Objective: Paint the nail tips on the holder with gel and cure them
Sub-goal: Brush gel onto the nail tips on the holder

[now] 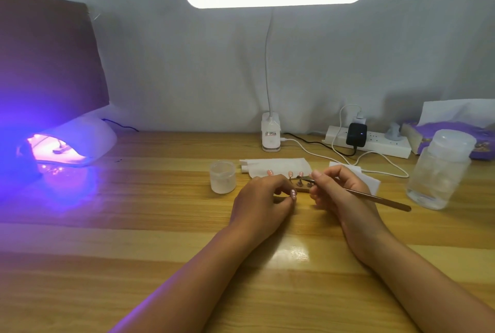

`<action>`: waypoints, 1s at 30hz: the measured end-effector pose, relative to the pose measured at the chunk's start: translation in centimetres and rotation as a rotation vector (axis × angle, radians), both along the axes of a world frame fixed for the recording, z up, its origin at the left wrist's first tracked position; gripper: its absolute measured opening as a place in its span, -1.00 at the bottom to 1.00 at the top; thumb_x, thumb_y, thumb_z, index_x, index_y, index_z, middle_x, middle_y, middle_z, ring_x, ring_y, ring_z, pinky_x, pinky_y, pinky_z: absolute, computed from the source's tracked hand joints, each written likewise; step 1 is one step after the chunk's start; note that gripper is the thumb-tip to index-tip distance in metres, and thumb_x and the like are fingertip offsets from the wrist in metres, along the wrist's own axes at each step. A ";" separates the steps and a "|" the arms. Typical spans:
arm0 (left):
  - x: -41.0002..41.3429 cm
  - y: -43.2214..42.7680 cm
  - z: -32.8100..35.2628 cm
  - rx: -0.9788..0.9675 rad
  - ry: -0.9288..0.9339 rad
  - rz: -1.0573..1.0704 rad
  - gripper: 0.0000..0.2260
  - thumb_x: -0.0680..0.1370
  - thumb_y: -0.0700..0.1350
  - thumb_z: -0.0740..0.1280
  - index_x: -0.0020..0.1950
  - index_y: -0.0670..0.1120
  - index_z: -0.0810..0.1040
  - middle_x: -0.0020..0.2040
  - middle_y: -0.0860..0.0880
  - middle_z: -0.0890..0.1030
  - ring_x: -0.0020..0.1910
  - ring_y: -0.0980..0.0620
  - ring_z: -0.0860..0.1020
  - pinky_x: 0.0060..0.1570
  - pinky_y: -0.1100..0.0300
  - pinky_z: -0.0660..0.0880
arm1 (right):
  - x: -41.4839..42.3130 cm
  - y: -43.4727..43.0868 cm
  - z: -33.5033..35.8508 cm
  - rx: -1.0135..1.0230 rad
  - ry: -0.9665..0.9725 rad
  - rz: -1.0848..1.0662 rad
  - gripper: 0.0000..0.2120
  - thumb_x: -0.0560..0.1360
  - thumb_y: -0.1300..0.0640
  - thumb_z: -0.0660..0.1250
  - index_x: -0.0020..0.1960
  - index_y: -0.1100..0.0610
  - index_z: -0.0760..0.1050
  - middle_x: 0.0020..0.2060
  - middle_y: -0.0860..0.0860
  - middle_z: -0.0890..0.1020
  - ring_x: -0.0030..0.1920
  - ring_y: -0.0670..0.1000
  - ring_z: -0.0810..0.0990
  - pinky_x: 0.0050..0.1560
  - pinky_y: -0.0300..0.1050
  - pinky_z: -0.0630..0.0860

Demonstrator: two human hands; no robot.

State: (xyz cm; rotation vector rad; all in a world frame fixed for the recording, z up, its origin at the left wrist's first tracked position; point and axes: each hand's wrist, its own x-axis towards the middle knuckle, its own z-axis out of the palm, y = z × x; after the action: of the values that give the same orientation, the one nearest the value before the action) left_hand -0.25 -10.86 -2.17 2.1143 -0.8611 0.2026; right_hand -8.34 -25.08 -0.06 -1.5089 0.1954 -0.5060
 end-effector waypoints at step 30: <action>2.0 0.3 0.0 0.033 0.180 -0.097 -0.80 0.45 0.00 0.51 -0.25 0.28 0.56 -0.08 0.22 0.69 -0.35 0.33 0.48 -0.20 0.24 0.40 | 0.6 0.4 -0.8 -0.367 0.147 -0.074 -0.90 0.50 0.22 0.33 -0.18 0.18 0.47 -0.46 -0.03 0.53 -0.48 -0.22 0.47 -0.37 -0.19 0.45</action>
State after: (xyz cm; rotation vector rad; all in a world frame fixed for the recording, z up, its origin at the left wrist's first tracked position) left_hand 1.80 -10.52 -2.18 2.0787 -0.8615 -0.0517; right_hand -7.75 -24.66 -0.85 -1.9051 0.2847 -0.5088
